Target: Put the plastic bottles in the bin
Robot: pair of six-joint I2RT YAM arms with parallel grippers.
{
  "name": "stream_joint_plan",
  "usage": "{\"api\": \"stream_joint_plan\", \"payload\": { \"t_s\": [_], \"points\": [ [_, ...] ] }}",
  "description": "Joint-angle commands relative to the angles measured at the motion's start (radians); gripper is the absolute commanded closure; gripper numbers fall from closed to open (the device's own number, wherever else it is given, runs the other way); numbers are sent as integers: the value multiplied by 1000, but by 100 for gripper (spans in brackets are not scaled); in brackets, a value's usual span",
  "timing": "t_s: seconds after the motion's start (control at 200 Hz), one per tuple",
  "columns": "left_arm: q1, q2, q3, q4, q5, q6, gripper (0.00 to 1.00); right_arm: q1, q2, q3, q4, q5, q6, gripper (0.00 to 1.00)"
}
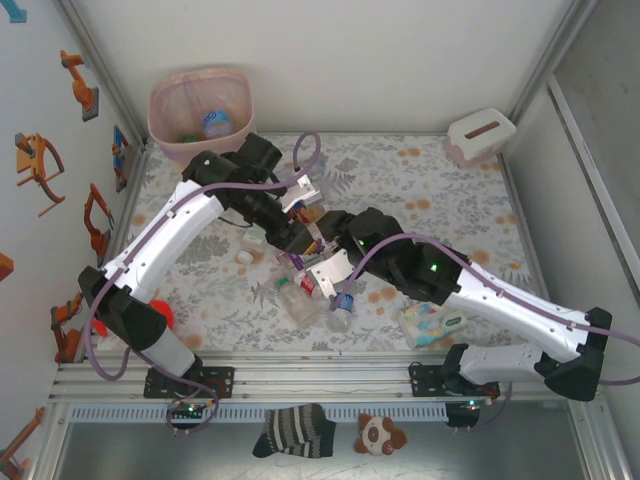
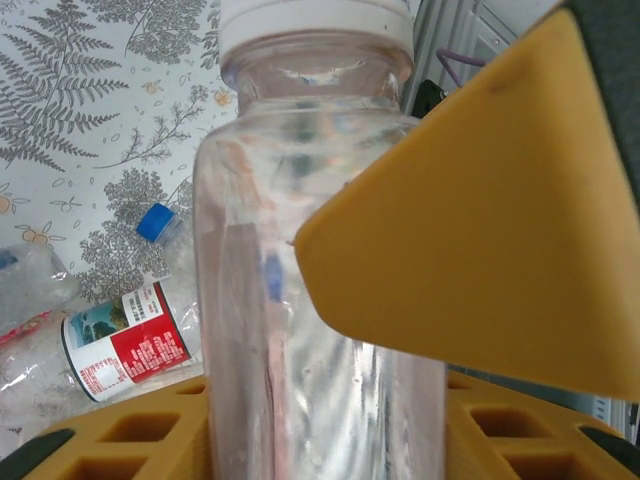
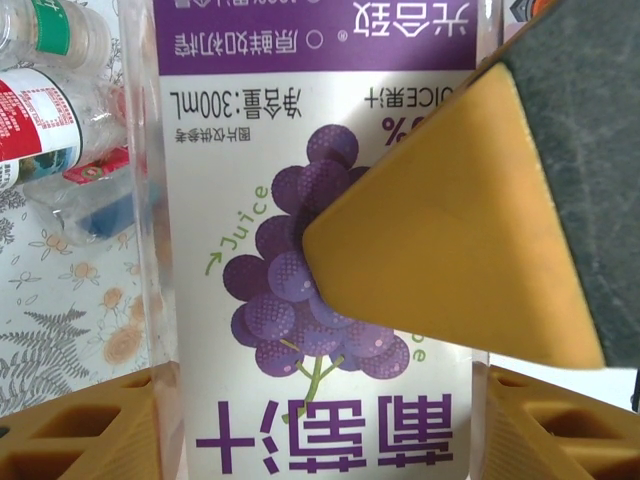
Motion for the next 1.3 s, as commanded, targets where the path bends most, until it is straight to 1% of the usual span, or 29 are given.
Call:
{"api": "stream_joint_plan", "payload": {
  "t_s": [0.0, 0.055, 0.1, 0.155, 0.22, 0.255, 0.27, 0.305, 0.335, 0.416, 0.531, 0.591, 0.691, 0.826, 0.981, 1.147, 1.222, 1.297],
  "points": [
    [6, 17, 28, -33, -27, 31, 57, 13, -18, 31, -12, 19, -15, 63],
    [6, 18, 31, -32, -32, 34, 58, 13, -21, 29, -14, 20, -7, 63],
    [6, 19, 31, -33, -35, 36, 58, 13, -23, 27, -19, 24, 2, 57],
    [6, 20, 35, -32, -41, 37, 59, 14, -26, 28, -30, 30, 18, 45],
    [7, 20, 41, -33, -49, 38, 60, 13, -33, 26, -41, 33, 45, 35],
    [7, 19, 43, -32, -53, 40, 60, 13, -37, 27, -48, 36, 57, 21],
    [9, 19, 45, -32, -55, 41, 60, 13, -39, 27, -51, 37, 64, 17],
    [10, 19, 48, -32, -59, 42, 60, 13, -45, 26, -56, 40, 80, 13],
    [14, 20, 51, -33, -63, 42, 60, 13, -52, 26, -62, 42, 92, 11],
    [25, 19, 58, -31, -79, 38, 60, 13, -68, 24, -68, 66, 145, 10],
    [55, 4, 57, 10, -99, 8, 60, 13, -96, 32, -99, 108, 297, 11],
    [81, -18, 42, 64, -92, -19, 60, 11, -120, 13, -99, 115, 358, 11],
    [137, -74, -7, 209, -84, -100, 60, 10, -146, -26, -92, 142, 441, 11],
    [233, -136, -56, 395, -93, -221, 60, 4, -147, -36, -90, 196, 603, 13],
    [386, -155, -74, 587, -68, -384, 62, -9, -114, -12, -81, 274, 789, 15],
    [520, -106, -19, 712, -52, -515, 62, -9, -84, 15, -92, 310, 923, 16],
    [576, -60, 27, 753, -27, -571, 62, -9, -75, 28, -100, 314, 961, 16],
    [616, -10, 84, 771, -27, -603, 62, -10, -60, 44, -110, 335, 986, 16]
  ]
}}
